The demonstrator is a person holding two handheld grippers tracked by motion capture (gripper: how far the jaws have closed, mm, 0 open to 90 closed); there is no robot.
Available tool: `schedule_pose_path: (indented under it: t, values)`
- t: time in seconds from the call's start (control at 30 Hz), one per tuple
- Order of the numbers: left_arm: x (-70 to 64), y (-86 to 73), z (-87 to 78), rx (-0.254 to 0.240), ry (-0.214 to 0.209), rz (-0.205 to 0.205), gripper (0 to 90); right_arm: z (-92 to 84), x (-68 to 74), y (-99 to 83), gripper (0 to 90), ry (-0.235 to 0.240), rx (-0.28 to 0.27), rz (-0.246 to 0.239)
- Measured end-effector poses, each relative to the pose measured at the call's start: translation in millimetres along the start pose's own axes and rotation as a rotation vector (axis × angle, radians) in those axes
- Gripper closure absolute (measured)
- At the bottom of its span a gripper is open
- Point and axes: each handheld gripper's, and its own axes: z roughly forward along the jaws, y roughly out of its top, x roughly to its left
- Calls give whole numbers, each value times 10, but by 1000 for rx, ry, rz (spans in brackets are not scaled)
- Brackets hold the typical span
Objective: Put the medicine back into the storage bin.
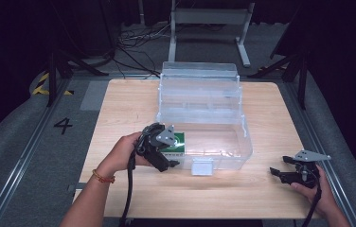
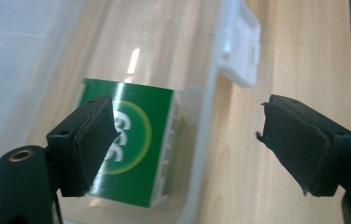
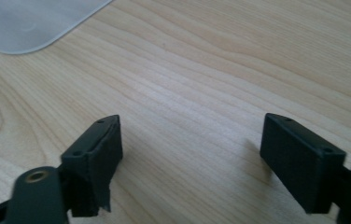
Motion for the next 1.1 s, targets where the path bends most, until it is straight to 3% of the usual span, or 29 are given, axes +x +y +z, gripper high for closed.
schedule_pose_path:
  t: [0.13, 0.23, 0.3, 0.4, 0.43, 0.57, 0.77, 0.97, 1.1]
  values:
    - [-103, -11, 52, -14, -10, -10, 188, -37, -49, 60, 245, 18, -19, 13]
    - [-150, -21, 128, 7, -7, -18, 193, -136, -87, 225, 265, 51, -77, 0]
    - [-166, -32, 160, 17, -8, -17, 203, -222, -87, 411, 295, 60, -124, -29]
    - [-158, -55, 188, 20, -19, -26, 234, -296, -55, 698, 325, 64, -151, -85]
    - [-158, -55, 188, 20, -19, -26, 248, -296, -55, 698, 325, 64, -151, -85]
    - [-161, -99, 229, 38, -10, -22, 289, -303, 20, 1176, 377, 71, -189, -158]
    - [-109, -148, 278, 23, -55, -37, 466, -204, 126, 1669, 457, 82, -224, -243]
    - [-48, -184, 306, 34, -31, -63, 693, -99, 143, 2152, 561, 131, -256, -296]
    - [6, -236, 313, 24, -31, -76, 777, 45, 186, 2397, 566, 158, -250, -317]
